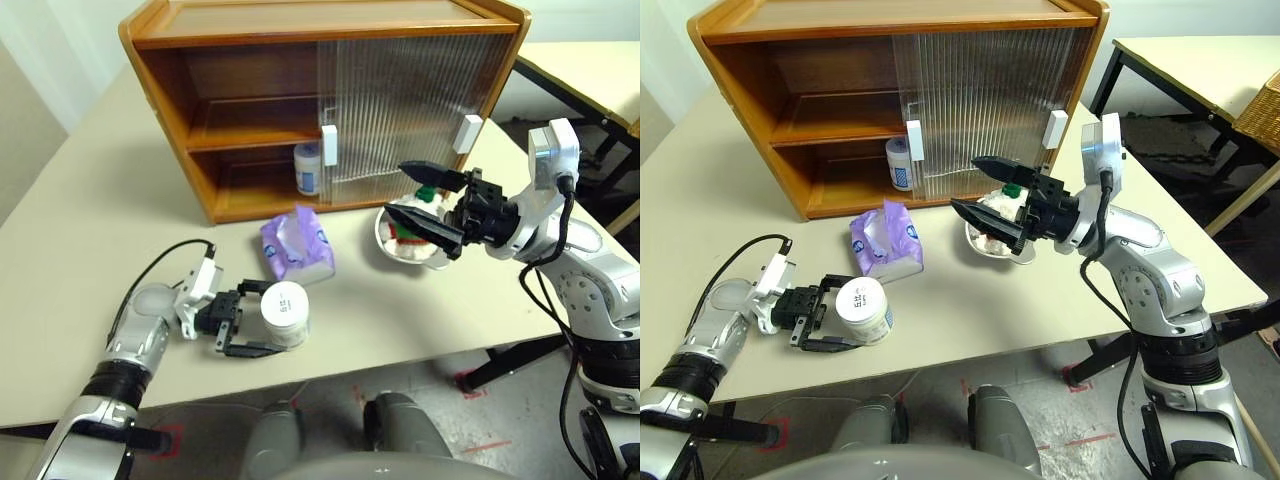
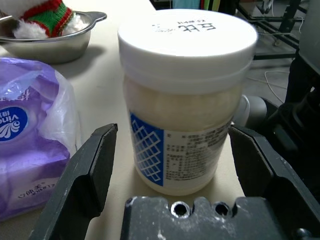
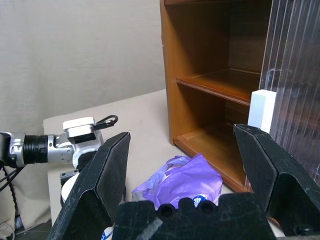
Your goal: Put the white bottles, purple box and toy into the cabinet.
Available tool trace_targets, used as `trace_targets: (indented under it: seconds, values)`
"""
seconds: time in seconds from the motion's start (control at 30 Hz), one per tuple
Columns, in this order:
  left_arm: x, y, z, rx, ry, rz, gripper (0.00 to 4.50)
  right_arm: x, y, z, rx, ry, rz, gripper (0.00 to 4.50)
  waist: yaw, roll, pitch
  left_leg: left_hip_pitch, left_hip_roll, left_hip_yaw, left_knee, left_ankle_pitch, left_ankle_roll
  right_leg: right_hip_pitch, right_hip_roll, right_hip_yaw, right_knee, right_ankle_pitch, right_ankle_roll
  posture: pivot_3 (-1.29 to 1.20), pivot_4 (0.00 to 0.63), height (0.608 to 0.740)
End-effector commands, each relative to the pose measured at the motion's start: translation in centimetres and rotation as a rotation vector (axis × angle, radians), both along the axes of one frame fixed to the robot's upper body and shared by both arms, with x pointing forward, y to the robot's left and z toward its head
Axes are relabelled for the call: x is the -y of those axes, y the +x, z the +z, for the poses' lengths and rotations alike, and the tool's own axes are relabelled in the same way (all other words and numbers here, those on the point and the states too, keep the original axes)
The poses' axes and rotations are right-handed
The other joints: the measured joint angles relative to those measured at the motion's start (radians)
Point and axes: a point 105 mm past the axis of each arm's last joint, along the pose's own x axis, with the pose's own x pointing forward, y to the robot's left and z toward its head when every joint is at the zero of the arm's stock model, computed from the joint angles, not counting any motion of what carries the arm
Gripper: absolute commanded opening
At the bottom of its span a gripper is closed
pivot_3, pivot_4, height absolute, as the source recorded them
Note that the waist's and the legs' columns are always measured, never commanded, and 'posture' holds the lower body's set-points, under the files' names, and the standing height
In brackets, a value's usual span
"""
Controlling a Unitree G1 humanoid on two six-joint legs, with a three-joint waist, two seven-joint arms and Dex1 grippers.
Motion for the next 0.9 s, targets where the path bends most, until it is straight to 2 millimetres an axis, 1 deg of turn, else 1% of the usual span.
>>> trace_targets:
  seconds: [0.03,0.13,0.2,0.23,0.4,0.57,0.63,0.7,0.9]
  values:
    - [0.0,0.2,-0.6,-0.015,0.01,0.004,4.47,0.5,-0.2,0.4,0.019,-0.001,-0.019,4.5,-0.001,0.0,0.0,0.0,0.0,0.0,0.0,0.0,0.0,0.0,0.0,0.0,0.0,0.0,0.0,-0.04,0.0,0.74]
    - [0.0,0.4,-0.8,-0.026,0.001,0.017,3.9,0.7,-0.2,0.4,0.02,-0.003,-0.024,4.5,-0.001,0.0,0.0,0.0,0.0,0.0,0.0,0.0,0.0,0.0,0.0,0.0,0.0,0.0,0.0,-0.05,0.0,0.74]
    - [-0.2,0.3,-1.2,-0.028,0.007,0.022,3.23,0.7,-0.2,0.4,0.02,-0.003,-0.027,4.5,-0.001,0.0,0.0,0.0,0.0,0.0,0.0,0.0,0.0,0.0,0.0,0.0,0.0,0.0,0.0,-0.05,0.0,0.74]
    - [-0.2,0.3,-1.3,-0.029,0.009,0.023,3.03,0.7,-0.2,0.4,0.02,-0.002,-0.028,4.5,-0.001,0.001,-0.001,0.0,0.0,0.0,0.0,0.0,0.0,0.0,0.0,0.0,0.0,0.0,0.0,-0.05,0.0,0.74]
    - [-0.2,0.1,-1.6,-0.034,0.003,0.023,3.03,0.7,-0.2,0.2,0.015,-0.001,-0.034,4.5,-0.001,0.004,-0.002,0.001,0.0,0.0,0.0,0.0,0.0,0.001,0.0,0.0,0.0,0.001,0.0,-0.05,0.0,0.74]
    - [-0.3,0.6,-1.3,-0.035,-0.024,0.048,3.03,0.7,-0.2,0.1,0.012,0.0,-0.035,4.5,-0.001,0.007,-0.004,0.001,0.0,0.0,0.0,0.0,0.001,0.001,0.0,0.0,0.0,0.001,0.001,-0.04,0.0,0.74]
    - [-0.5,1.6,0.3,-0.023,-0.088,0.083,3.03,0.5,-0.2,-0.1,0.007,0.001,-0.031,4.5,-0.001,0.006,-0.004,0.001,0.0,0.0,0.0,0.001,0.001,0.001,0.0,0.0,0.001,0.001,0.001,-0.04,0.0,0.74]
    - [-0.7,2.1,1.8,-0.014,-0.139,0.098,3.03,0.4,-0.1,-0.2,0.003,0.002,-0.026,4.5,-0.001,0.006,-0.004,0.0,0.0,0.0,0.0,0.001,0.001,0.0,0.0,-0.001,0.001,0.001,0.001,-0.03,0.0,0.74]
    - [-0.6,2.2,4.8,-0.01,-0.224,0.117,3.03,0.2,0.0,-0.4,0.002,0.005,-0.016,4.5,-0.001,0.006,-0.004,-0.001,0.0,-0.001,0.0,0.001,0.002,0.0,0.0,0.0,0.0,0.0,0.002,-0.01,0.0,0.74]
